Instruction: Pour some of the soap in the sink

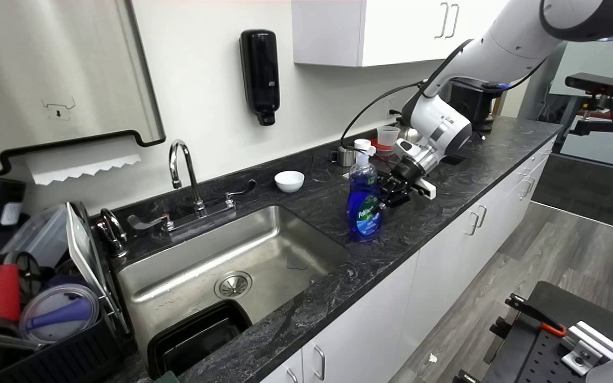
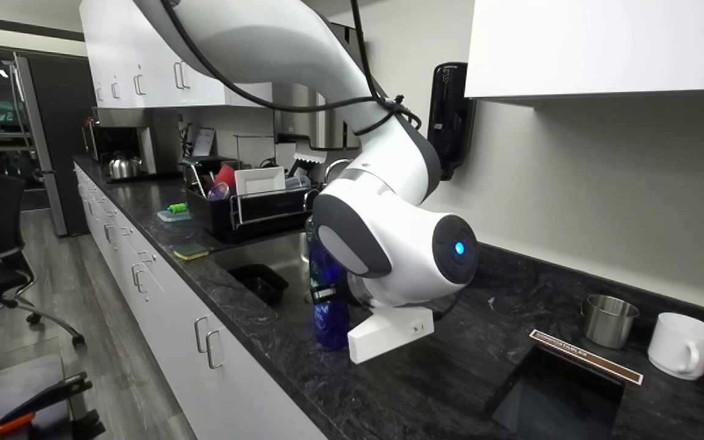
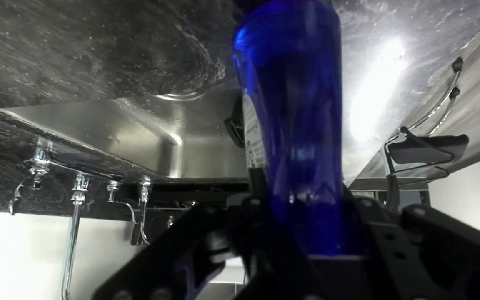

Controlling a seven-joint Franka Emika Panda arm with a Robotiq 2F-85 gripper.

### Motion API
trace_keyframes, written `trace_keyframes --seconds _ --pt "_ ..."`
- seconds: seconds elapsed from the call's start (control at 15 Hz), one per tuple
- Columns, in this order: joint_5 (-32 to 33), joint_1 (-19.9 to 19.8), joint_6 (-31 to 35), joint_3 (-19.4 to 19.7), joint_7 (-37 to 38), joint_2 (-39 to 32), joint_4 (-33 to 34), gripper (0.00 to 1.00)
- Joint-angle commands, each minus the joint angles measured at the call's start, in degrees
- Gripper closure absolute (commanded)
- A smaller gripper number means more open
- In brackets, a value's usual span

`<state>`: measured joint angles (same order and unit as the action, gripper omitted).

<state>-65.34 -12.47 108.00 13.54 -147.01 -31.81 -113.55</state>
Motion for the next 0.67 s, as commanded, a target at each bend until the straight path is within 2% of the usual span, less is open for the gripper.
trace_keyframes --seconds 0.0,0.33,0.6 --pt "4.44 1.24 6.14 -0.93 0.49 1.64 -2.74 0.89" --pt "5.43 2.11 12.2 -1.88 1.07 3.54 -4.4 0.89" --pt "6.47 3.32 17.26 -2.42 5.23 4.31 -5.32 0.89"
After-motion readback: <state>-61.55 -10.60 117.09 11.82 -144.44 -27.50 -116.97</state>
